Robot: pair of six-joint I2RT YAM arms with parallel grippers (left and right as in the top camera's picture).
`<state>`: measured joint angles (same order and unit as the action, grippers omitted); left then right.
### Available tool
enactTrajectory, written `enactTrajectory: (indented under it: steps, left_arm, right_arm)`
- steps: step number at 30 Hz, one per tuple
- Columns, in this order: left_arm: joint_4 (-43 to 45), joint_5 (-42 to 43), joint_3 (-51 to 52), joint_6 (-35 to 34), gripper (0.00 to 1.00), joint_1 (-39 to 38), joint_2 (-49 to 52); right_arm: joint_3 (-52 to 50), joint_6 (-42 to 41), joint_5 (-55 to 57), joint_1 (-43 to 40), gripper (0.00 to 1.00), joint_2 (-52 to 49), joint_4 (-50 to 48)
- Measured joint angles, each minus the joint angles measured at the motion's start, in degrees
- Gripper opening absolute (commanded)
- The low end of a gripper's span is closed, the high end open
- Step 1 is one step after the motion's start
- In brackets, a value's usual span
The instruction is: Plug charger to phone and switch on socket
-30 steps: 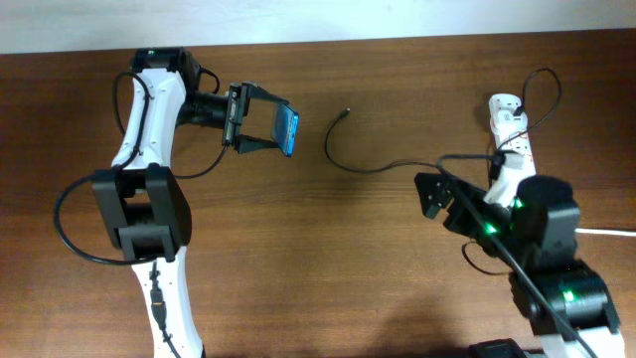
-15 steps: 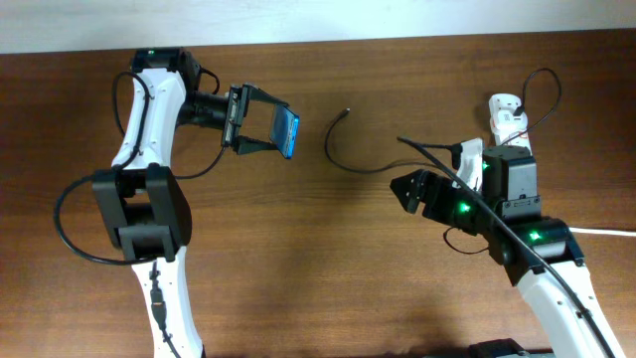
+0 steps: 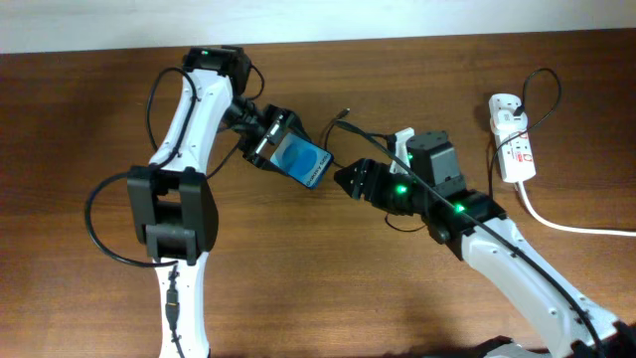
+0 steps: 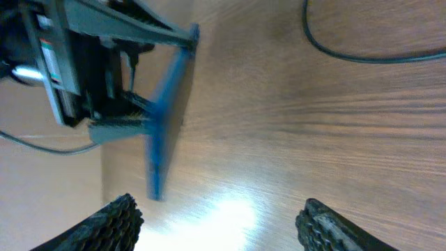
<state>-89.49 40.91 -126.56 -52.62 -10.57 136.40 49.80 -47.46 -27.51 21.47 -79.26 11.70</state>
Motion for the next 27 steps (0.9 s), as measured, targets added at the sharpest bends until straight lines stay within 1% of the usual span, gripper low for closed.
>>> enactTrajectory:
  steps: [2, 4, 8, 9, 11, 13, 14, 15, 17, 19, 20, 22, 24, 26, 27]
  left_arm:
    - [1.0, -5.1, 0.0, -4.4, 0.0, -1.0, 0.0]
    - [1.3, -6.7, 0.0, -7.3, 0.0, -1.3, 0.0]
    - [1.0, -7.3, 0.0, -9.0, 0.0, -2.4, 0.0]
    - [1.0, -7.3, 0.0, -9.2, 0.0, -2.8, 0.0]
    - [1.0, -7.3, 0.0, -9.2, 0.0, -4.2, 0.0]
    - [1.0, -7.3, 0.0, -9.2, 0.0, -5.7, 0.0]
    - [1.1, -7.3, 0.0, -9.2, 0.0, -6.2, 0.0]
    - [1.1, -7.3, 0.0, -9.2, 0.0, -6.6, 0.0]
    - [1.1, -7.3, 0.0, -9.3, 0.0, -6.7, 0.0]
    - [1.1, -7.4, 0.0, -9.4, 0.0, -6.7, 0.0]
    - [1.2, -7.5, 0.0, -9.4, 0.0, -6.7, 0.0]
    - [1.7, -7.2, 0.0, -9.4, 0.0, -6.7, 0.0]
    - [1.2, -7.3, 0.0, -9.6, 0.0, -6.7, 0.0]
    - [2.5, -6.7, -0.5, -9.9, 0.0, -6.6, 0.0]
    - [1.3, -6.8, -0.7, -10.0, 0.0, -6.6, 0.0]
  right_arm:
    - [0.0, -3.3, 0.7, 1.7, 0.69, -1.8, -3.5]
    - [0.0, -6.5, 3.8, 3.8, 0.67, -3.3, -7.3]
    - [0.0, -11.5, 8.7, 7.4, 0.58, -6.1, -8.8]
    - [0.0, -12.0, 9.3, 7.5, 0.54, -6.7, -9.2]
    - [0.0, -12.8, 10.4, 7.5, 0.4, -8.5, -11.2]
    - [0.0, -12.7, 10.6, 7.5, 0.35, -9.5, -12.2]
    - [0.0, -12.7, 10.8, 7.5, 0.35, -10.1, -12.5]
    - [0.0, -12.8, 11.0, 7.5, 0.29, -10.2, -12.8]
    - [0.0, -12.8, 11.2, 7.5, 0.21, -10.6, -13.1]
    - [0.0, -13.0, 11.6, 7.5, 0.09, -10.8, -13.1]
    - [0.2, -13.6, 11.6, 7.5, 0.04, -10.8, -13.6]
    - [0.4, -15.4, 11.6, 7.4, 0.04, -10.8, -13.4]
    - [0.4, -14.2, 11.6, 7.7, 0.04, -11.1, -12.6]
    - [0.2, -13.6, 9.4, 8.8, 0.04, -11.5, -12.3]
    - [0.2, -13.6, 10.1, 8.4, 0.04, -11.6, -13.1]
